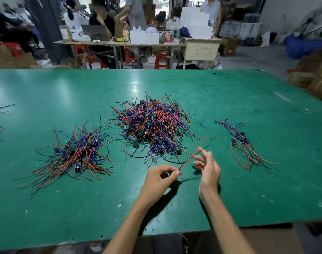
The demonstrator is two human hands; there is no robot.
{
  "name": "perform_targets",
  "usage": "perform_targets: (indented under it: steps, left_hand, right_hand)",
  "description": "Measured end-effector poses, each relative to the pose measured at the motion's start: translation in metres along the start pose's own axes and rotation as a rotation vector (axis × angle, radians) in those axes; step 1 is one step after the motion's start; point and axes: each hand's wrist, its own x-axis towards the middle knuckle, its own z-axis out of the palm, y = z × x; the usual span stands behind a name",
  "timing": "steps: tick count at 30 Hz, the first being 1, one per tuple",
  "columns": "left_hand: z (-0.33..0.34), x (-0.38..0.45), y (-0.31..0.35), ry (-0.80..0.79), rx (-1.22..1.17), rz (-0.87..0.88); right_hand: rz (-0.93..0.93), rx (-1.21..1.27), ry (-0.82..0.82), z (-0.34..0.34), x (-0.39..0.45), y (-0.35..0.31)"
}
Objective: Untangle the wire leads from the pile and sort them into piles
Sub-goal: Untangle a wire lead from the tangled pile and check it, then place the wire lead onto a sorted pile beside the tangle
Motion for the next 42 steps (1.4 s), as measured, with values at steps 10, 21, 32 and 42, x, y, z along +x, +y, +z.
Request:
perform_targets:
  steps: [10,21,32,42]
  left_hand:
    - [-0.011,0.012,0.03,0.177,-0.721,-0.269]
    - [0.008,0.017,0.035,0.238,-0.974,-0.406]
    - [0.019,0.007,0.024,0.337,-0.804,-0.349]
    - [0.036,0.001,0.018,0.44,-0.647,-0.231]
  right_hand:
    - [-0.378,-0.667,-0.518,0.003,-0.026,0.003]
    - [-0.576,-0.477,-0.437,0.004,-0.032,0.003]
    - [-0.288,-0.281,-0.325,0.0,-0.021,0.004]
    - [-0.117,-0.074,-0.326,-0.002,-0.022,0.0]
